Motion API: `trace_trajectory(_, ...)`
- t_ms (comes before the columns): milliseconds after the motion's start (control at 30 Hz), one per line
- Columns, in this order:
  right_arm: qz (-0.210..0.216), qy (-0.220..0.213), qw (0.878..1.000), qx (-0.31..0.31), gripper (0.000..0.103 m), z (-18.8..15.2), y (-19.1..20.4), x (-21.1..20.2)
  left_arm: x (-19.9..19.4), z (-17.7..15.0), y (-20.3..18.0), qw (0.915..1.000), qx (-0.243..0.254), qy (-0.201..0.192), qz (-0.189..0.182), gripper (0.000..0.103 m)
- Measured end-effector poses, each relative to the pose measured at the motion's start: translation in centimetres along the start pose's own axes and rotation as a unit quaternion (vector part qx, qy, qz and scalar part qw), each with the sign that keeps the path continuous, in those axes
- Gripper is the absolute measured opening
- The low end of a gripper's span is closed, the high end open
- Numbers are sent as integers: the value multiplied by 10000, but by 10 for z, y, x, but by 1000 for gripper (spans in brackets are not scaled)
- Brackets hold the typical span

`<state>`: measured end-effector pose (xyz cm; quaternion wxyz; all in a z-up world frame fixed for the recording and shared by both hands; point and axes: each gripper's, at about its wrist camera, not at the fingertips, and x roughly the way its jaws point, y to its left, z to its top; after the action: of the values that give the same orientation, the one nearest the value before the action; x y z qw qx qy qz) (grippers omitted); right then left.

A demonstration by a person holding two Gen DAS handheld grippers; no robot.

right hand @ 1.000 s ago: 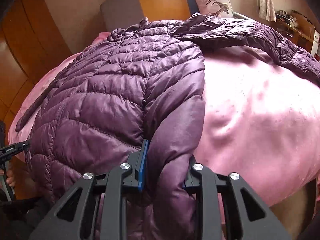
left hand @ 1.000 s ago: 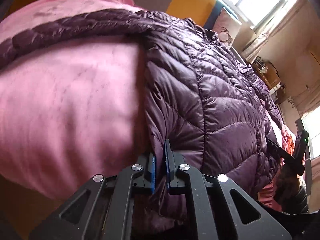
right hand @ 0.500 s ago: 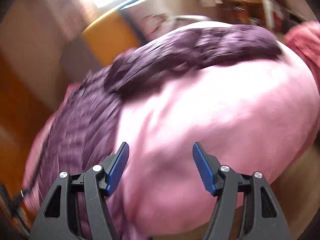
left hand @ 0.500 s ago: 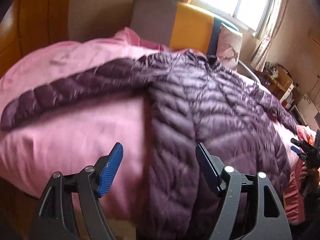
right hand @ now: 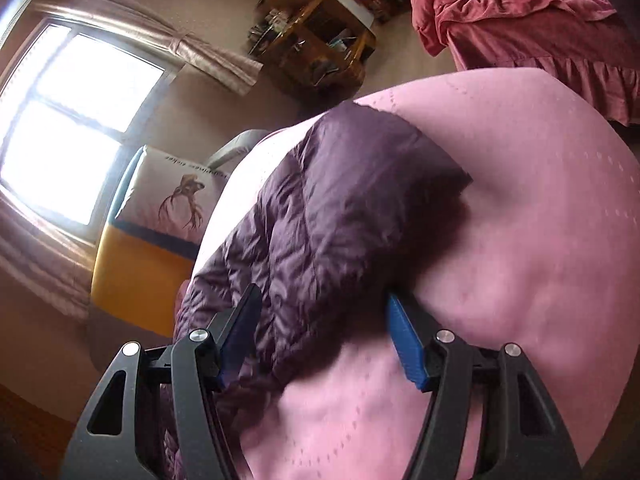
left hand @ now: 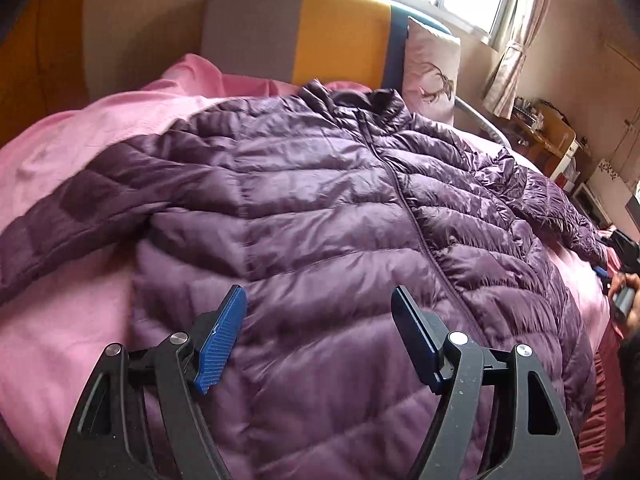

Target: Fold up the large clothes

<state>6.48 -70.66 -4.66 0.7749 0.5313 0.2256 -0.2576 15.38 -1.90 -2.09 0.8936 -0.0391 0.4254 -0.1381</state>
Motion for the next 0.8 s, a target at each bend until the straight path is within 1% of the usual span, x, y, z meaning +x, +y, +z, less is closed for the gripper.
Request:
trace_trajectory(67,-272,90,9994,-167,33,14,9,11,11,1,-3,9999,86,55,104,73)
trace_trajectory(100,-376,118,9986,-348,10,19,16,11,15,1,-3,9998,107,88,140,73)
trace_trajectory(133,-434,51,9970,-644,8,22,25,4,22,0,-3,9996,108,179,167,74)
trace_trajectory(167,-446,-112,9944,-956,6,22,35,-9,28,-2,-2,9995,72,257,164,75)
trace_trajectory(233,-399,-458,9871,-1483,5,18,46,-43,34,-5,0,9996,-5,267,119,78)
trace_trajectory(267,-510,-571,9829,-1675,5,14,45,-58,36,-6,0,9996,1,250,148,79)
trace_trajectory(300,-715,-636,9780,-1852,5,10,42,-66,37,-8,-4,9994,66,240,238,79)
trace_trajectory(333,-1029,-633,9714,-2043,5,4,34,-68,39,-8,-6,9993,105,234,290,80)
trace_trajectory(367,-1283,-532,9665,-2159,5,-1,23,-63,40,-9,-6,9992,123,231,315,80)
trace_trajectory(400,-1470,-364,9650,-2141,5,-5,11,-55,40,-10,-7,9992,126,229,315,80)
trace_trajectory(433,-1557,-181,9675,-1983,5,-9,-5,-46,41,-10,-7,9992,140,232,311,81)
trace_trajectory(467,-1570,-68,9699,-1858,5,-12,-17,-39,41,-10,-7,9991,163,239,315,81)
trace_trajectory(567,-1631,-118,9701,-1796,9,-19,-22,-36,38,-8,-1,9990,183,303,283,81)
trace_trajectory(600,-1621,-114,9710,-1755,15,-18,-21,-37,36,-7,1,9990,178,336,248,81)
trace_trajectory(667,-1666,-131,9718,-1665,40,-15,-23,-49,29,-1,6,9991,165,378,74,81)
trace_trajectory(700,-1711,-228,9711,-1647,56,-14,-22,-57,24,2,8,9993,157,328,5,81)
trace_trajectory(733,-1797,-399,9684,-1680,57,-15,-19,-68,15,6,12,9997,154,164,8,81)
trace_trajectory(800,-2025,-715,9587,-1867,59,-20,-7,-86,3,13,19,9997,205,-112,122,81)
